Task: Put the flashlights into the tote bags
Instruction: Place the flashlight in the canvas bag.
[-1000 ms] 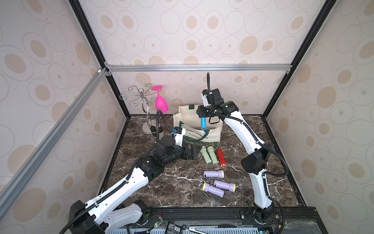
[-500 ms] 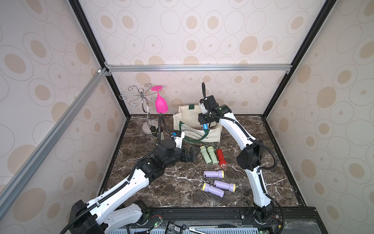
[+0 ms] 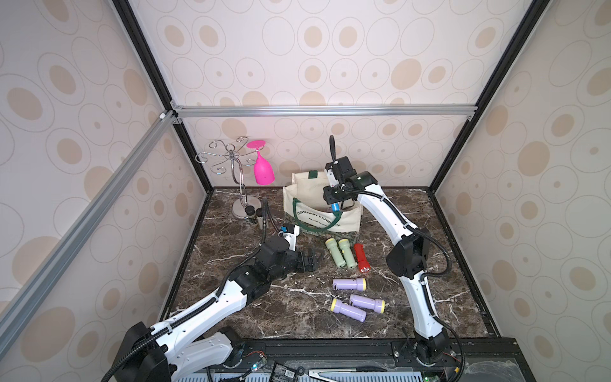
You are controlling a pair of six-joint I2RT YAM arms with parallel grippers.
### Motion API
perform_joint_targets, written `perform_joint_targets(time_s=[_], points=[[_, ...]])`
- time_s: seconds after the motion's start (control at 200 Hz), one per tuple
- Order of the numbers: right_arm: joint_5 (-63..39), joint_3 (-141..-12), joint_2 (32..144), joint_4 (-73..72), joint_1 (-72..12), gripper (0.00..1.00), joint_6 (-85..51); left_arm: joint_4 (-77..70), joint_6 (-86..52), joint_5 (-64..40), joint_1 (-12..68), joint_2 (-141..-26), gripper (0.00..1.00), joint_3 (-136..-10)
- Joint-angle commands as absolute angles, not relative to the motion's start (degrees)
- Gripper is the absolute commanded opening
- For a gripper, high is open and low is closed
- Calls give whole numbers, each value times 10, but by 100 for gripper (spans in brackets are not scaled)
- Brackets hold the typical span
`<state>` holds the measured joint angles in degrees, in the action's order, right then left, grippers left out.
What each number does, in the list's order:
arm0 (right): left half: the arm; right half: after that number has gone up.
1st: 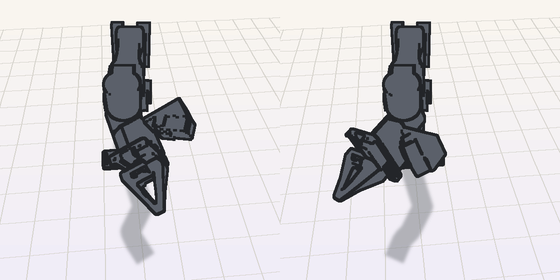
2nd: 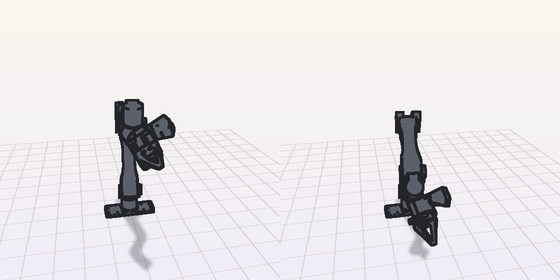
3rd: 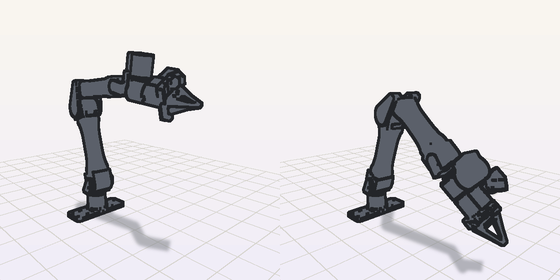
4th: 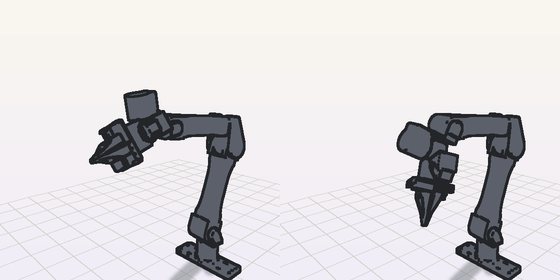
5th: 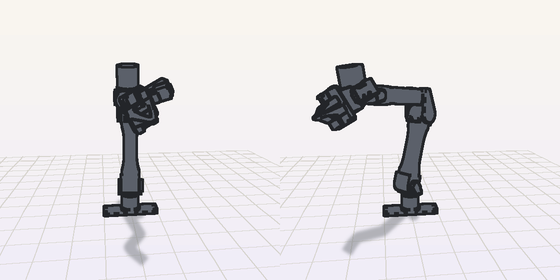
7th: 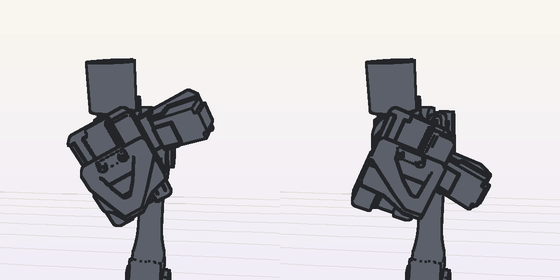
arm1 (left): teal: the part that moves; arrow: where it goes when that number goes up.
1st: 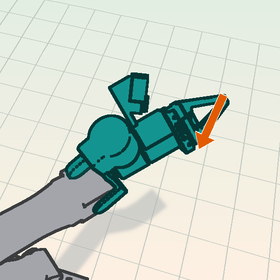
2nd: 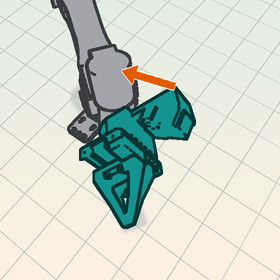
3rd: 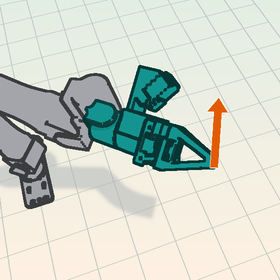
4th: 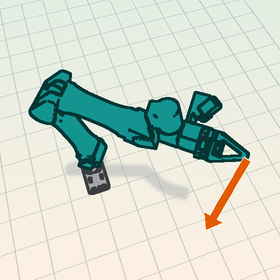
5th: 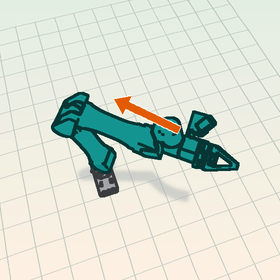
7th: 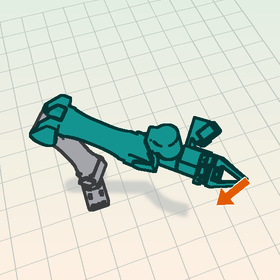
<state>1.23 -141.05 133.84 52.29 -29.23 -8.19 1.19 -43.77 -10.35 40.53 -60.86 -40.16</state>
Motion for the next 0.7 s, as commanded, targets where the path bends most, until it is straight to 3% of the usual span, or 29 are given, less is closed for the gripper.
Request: perform_joint_targets(time_s=[0.0,0.205,0.695], points=[[22,-1409,1317,524,-292,53,-71,-14,-450,-97,403,-608,97,-397],[29,-1416,1290,518,-293,73,-70,-24,-458,-100,404,-610,97,-388],[24,-1447,1203,558,-320,78,-78,-77,-491,-104,404,-640,90,-355]])
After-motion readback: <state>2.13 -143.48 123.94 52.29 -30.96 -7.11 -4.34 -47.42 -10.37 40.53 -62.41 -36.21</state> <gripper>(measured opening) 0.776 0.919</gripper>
